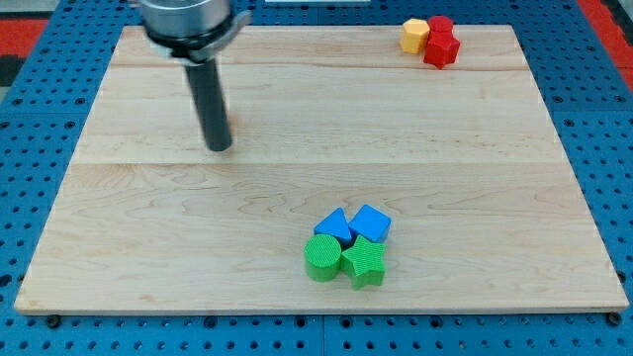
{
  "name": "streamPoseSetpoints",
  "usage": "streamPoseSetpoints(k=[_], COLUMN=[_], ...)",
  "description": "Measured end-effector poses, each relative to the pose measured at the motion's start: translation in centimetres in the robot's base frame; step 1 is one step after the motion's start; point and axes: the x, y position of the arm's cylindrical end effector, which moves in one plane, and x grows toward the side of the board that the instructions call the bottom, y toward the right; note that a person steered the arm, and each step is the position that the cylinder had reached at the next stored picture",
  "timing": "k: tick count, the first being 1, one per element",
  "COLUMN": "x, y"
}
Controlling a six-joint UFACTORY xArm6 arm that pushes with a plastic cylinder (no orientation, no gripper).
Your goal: Push yellow heart towards the top right
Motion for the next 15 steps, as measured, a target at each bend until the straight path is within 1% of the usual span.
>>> streamPoseSetpoints(k=[1,2,3,4,6,7,8,9,11,13,15], x=[-0.4,-3.4,-5.7,-4.9,-3.9,-3.7,-4.8,-5.5,-5.9,-7.2,-7.5], y=[-6.4,-7.1,-2.7,2.8,1.3,3.9,7.1,8.2,8.2,15.6,18.1])
